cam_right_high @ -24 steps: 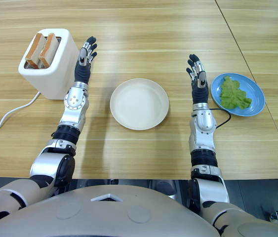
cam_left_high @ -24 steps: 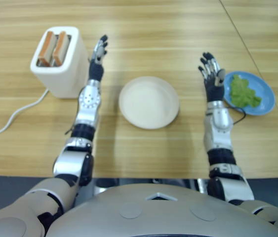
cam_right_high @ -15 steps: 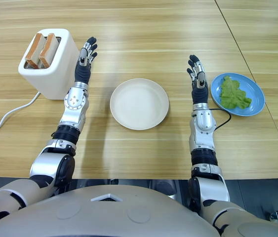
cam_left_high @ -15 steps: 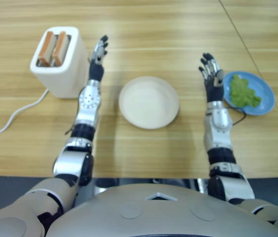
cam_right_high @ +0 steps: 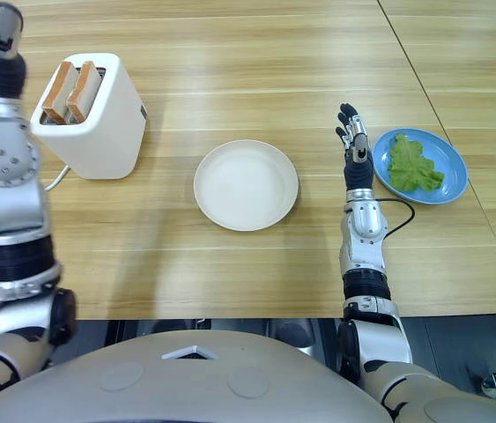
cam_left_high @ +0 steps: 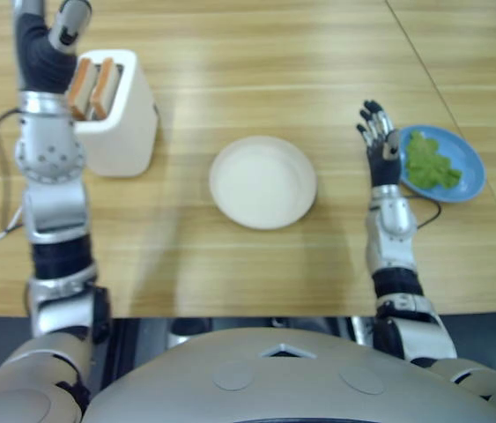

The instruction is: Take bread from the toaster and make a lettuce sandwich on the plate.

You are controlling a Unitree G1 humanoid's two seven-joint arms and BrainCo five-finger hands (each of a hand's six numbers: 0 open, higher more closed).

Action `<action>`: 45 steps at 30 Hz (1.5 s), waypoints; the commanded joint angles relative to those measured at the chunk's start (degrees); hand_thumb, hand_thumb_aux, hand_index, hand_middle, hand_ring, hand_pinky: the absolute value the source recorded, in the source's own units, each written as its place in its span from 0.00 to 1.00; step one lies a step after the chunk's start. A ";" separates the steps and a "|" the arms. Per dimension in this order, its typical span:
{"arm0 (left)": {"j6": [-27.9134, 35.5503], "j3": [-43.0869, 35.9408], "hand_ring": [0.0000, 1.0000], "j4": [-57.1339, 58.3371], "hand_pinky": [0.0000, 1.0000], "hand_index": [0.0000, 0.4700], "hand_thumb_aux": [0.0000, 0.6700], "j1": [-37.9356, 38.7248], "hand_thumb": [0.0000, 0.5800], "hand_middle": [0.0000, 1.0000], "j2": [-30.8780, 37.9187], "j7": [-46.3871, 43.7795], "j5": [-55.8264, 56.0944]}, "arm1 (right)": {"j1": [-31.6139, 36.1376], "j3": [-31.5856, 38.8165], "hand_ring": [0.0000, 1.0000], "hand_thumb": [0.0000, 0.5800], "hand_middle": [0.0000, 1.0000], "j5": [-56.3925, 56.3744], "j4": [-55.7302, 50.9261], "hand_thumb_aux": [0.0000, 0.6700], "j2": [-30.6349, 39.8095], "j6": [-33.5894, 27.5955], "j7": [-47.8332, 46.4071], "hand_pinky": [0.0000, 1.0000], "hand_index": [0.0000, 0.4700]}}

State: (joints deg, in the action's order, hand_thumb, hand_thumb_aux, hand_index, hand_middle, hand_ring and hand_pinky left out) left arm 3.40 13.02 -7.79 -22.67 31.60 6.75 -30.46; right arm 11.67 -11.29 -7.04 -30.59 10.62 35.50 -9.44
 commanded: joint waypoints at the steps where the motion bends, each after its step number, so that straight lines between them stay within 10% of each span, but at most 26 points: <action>1: 12.94 -3.16 0.00 14.51 0.00 0.00 0.00 0.33 0.00 0.00 4.00 3.26 -11.58 | -0.82 0.29 0.00 0.00 0.00 -0.19 0.58 0.00 -0.43 -0.14 -0.27 0.00 0.00; 11: 16.27 -11.99 0.00 34.19 0.00 0.00 0.00 -5.60 0.00 0.00 3.82 4.54 -12.61 | -1.63 0.37 0.00 0.00 0.00 0.06 2.61 0.00 -0.24 -0.88 -0.31 0.00 0.00; 45: 23.57 -17.40 0.00 38.60 0.00 0.00 0.00 -3.88 0.00 0.00 4.87 4.36 -9.34 | -3.35 0.15 0.00 0.00 0.00 0.02 3.39 0.00 0.95 -1.59 -0.37 0.00 0.00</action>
State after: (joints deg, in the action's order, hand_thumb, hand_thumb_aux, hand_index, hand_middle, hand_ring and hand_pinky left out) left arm 26.20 -3.33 29.72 -27.87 35.49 12.34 -39.73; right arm 8.97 -11.13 -7.05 -28.15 11.44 34.71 -9.74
